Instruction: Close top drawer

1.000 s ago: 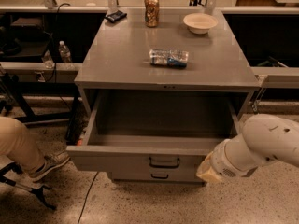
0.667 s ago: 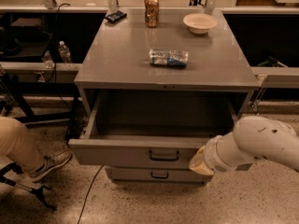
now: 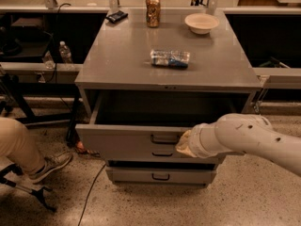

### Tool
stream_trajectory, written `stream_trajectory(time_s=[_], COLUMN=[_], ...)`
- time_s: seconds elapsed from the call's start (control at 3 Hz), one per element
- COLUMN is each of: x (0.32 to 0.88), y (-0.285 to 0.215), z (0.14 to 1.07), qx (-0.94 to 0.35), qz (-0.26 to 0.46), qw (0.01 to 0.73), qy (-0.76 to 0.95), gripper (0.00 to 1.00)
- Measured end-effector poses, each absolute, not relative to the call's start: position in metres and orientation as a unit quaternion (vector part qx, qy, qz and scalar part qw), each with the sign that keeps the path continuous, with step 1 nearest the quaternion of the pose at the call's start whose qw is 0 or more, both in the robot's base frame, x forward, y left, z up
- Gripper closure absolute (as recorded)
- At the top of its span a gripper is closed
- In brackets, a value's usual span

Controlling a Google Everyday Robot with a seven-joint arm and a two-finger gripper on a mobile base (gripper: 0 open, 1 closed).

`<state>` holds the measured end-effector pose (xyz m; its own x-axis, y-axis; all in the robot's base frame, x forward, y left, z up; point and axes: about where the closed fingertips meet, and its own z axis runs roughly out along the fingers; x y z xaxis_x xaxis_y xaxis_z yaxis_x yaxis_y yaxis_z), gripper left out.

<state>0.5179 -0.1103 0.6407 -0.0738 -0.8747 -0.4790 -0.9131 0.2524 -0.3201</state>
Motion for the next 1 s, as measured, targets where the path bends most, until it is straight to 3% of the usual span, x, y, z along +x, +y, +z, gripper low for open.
stream_trajectory(time_s=[1.0], x=[0.5419], y=[-0.1005], z=[0.6471], qx=[-0.616], qz=[0.016], qw=[0.32], qy=[0.719], gripper=[1.0])
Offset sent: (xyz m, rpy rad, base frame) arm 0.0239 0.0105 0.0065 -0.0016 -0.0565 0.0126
